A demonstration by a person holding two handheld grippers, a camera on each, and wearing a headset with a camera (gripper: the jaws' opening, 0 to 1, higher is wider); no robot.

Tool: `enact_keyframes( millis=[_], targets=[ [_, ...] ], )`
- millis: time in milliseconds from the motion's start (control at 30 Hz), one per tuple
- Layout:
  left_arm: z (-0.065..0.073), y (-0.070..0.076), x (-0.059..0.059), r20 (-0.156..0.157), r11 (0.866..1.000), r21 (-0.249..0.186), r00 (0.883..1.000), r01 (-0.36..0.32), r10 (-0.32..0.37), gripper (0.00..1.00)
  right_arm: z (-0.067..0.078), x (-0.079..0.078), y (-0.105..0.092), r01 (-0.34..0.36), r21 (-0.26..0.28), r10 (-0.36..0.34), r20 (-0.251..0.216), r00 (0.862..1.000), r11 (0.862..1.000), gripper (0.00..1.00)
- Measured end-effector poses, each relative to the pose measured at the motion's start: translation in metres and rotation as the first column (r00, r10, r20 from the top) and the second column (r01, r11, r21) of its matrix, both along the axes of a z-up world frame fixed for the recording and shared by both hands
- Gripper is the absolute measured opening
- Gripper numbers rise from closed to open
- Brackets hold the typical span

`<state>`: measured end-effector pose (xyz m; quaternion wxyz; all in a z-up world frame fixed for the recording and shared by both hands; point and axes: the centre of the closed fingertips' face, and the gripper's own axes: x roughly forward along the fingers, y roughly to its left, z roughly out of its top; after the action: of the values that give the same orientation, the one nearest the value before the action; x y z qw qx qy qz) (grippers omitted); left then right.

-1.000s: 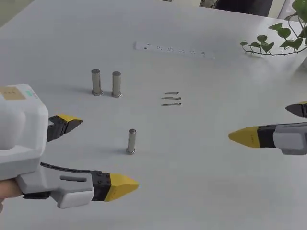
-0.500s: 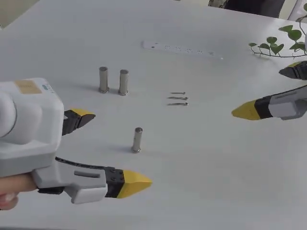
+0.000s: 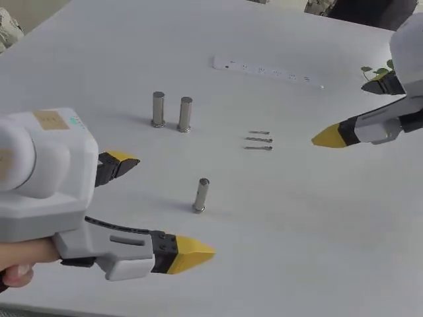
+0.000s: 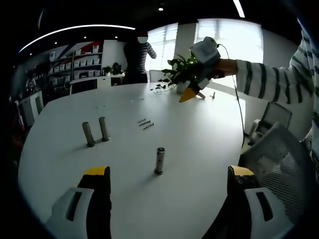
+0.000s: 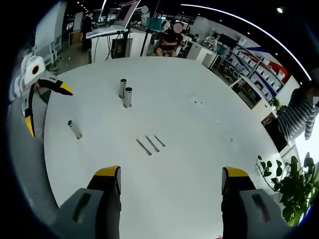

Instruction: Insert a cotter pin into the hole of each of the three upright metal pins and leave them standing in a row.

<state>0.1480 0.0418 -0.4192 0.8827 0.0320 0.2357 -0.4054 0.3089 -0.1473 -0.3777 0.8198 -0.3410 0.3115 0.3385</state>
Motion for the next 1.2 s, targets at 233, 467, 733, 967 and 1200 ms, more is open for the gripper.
enact_keyframes(
  millis=[233, 467, 733, 967, 1200],
  targets=[
    [-0.001, 0.001, 0.0, -0.008, 1.0, -0.011, 1.0, -0.006, 0.006, 0.96, -0.024, 0.017, 0.012, -0.115, -0.073, 0.112, -0.047, 0.993, 0.991, 0.71],
    [-0.002, 0.007, 0.002, -0.019, 0.999, -0.029, 0.999, -0.035, 0.034, 0.95, -0.04, 0.03, 0.022, -0.148, -0.069, 0.142, -0.095, 0.985, 0.987, 0.57],
    [-0.003, 0.007, 0.0, -0.026, 0.999, -0.039, 0.999, -0.038, 0.037, 0.94, -0.059, 0.046, 0.026, -0.207, -0.108, 0.192, -0.133, 0.972, 0.972, 0.45],
    [-0.006, 0.006, -0.002, -0.031, 0.999, -0.031, 0.999, -0.031, 0.03, 0.93, -0.073, 0.062, 0.032, -0.257, -0.133, 0.236, -0.159, 0.959, 0.957, 0.3],
    [-0.011, 0.006, -0.004, -0.046, 0.999, -0.02, 0.999, -0.027, 0.026, 0.93, -0.083, 0.071, 0.042, -0.289, -0.138, 0.261, -0.191, 0.946, 0.947, 0.2]
  ],
)
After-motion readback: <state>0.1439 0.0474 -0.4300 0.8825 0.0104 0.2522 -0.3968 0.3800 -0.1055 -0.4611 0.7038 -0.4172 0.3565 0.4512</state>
